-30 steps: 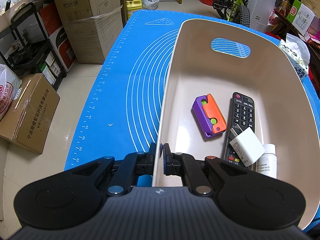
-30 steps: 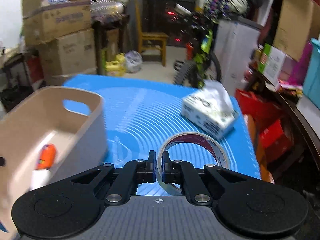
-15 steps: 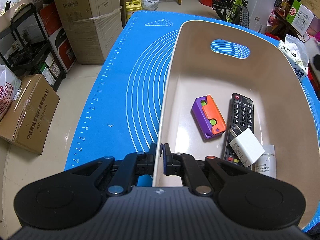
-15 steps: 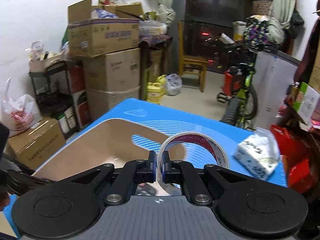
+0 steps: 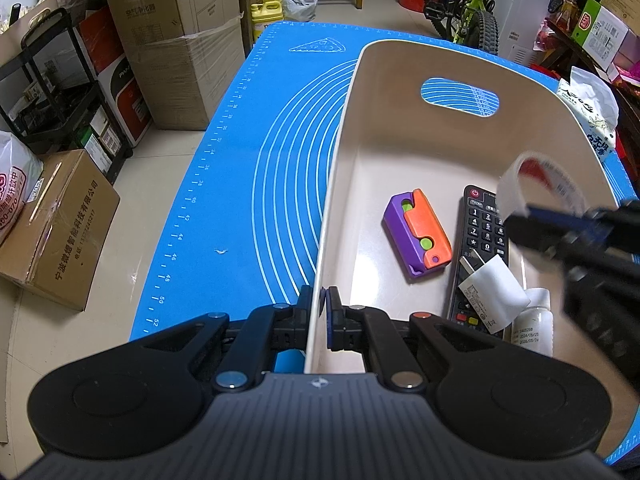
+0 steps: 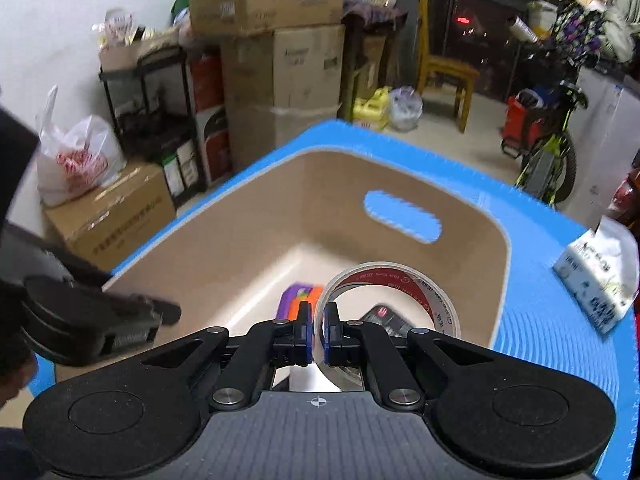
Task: Organize rigid objects
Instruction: 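Carry the tape roll into the basket and release it, then move the right gripper to the green round tin and grasp it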
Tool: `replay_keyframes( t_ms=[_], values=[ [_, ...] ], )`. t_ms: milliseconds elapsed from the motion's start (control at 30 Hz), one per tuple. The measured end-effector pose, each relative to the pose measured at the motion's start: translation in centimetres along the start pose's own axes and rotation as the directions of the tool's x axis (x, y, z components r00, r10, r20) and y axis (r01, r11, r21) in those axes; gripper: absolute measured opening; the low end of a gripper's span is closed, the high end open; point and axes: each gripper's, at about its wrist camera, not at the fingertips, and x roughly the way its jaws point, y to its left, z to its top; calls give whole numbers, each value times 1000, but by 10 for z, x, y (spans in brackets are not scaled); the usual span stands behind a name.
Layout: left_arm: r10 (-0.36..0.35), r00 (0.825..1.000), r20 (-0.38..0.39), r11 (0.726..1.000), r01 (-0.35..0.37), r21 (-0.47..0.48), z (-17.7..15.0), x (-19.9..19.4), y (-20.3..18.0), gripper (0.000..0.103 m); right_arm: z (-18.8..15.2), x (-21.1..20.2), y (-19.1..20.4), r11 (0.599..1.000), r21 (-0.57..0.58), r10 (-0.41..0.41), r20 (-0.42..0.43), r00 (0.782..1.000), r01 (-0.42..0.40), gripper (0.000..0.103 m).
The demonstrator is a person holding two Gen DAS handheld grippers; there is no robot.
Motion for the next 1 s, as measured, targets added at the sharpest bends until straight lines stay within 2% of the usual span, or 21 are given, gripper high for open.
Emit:
replay_keyframes(
  t_ms=[233,333,433,633,867,933,1000],
  values=[
    [0,1000,0,1000,0,0,0,0,0,7,-13,19,5,1000,-3,1,-128,992,-2,19],
    [0,1000,0,1000,0,0,0,0,0,7,-15,18,4,1000,-3,22,-122,992,-23,26],
    [1,1000,0,1000,-1,0,0,0,0,7,-14,9,2,1000,-5,30,-84,996,-30,43],
    [1,1000,0,1000,-1,0,0,0,0,8,-7,-23,-15,997,56,47,41,998,-49,66],
    [0,1000,-1,1000,0,-1,0,-1,1,8,-8,-63,-48,991,132,-41,165,985,19,85],
    [-1,1000,0,1000,1,-1,0,-1,1,8,-11,-72,-60,988,145,-73,181,981,47,96],
    [-1,1000,-1,1000,1,-1,0,-1,1,8,-15,-77,-69,986,147,-109,186,977,82,97]
  ],
)
